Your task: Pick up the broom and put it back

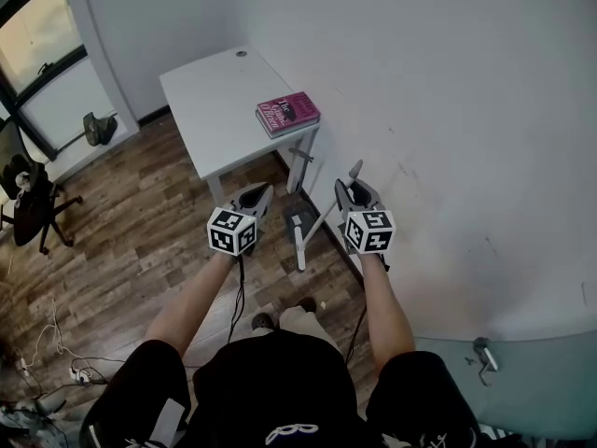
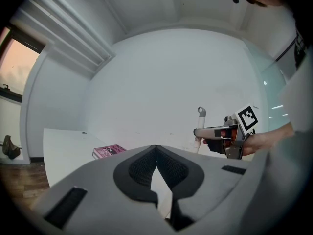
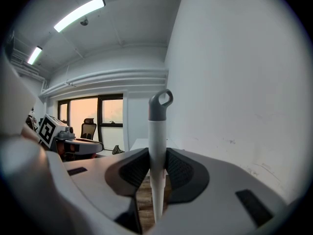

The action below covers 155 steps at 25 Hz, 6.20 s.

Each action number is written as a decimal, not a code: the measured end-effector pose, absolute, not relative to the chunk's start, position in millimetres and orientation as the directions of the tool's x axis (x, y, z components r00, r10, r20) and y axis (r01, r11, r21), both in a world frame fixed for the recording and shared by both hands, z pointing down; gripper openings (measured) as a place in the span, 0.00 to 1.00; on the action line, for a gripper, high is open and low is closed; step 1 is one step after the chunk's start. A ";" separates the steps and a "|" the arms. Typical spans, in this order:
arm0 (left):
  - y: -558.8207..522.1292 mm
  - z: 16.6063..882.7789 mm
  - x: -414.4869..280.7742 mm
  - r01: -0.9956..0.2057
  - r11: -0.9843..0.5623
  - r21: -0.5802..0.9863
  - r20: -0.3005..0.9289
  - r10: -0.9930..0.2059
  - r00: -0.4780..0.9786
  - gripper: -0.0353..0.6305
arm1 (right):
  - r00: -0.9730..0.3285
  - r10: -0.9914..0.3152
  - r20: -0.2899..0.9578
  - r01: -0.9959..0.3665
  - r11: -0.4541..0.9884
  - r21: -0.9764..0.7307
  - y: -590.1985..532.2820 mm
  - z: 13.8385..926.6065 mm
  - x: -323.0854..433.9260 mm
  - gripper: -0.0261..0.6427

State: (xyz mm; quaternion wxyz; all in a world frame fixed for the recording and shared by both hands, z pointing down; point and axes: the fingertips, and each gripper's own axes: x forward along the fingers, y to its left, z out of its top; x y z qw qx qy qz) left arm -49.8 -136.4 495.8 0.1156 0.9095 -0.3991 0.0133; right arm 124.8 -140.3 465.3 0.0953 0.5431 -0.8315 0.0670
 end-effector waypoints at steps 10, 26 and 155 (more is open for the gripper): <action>-118.7 496.7 -46.4 -0.721 -0.664 0.201 0.109 -0.716 0.690 0.09 | -0.387 -0.888 0.247 -0.918 0.397 -0.012 -122.9 473.5 125.9 0.21; -128.3 525.4 -11.0 -0.729 -0.661 0.175 0.169 -0.710 0.684 0.09 | -0.410 -0.858 0.310 -0.909 0.412 -0.062 -129.4 527.2 149.5 0.21; -205.1 612.4 90.8 -0.732 -0.621 0.279 0.292 -0.672 0.681 0.09 | -0.184 -0.811 0.555 -0.976 0.085 -0.199 -203.2 688.1 302.3 0.21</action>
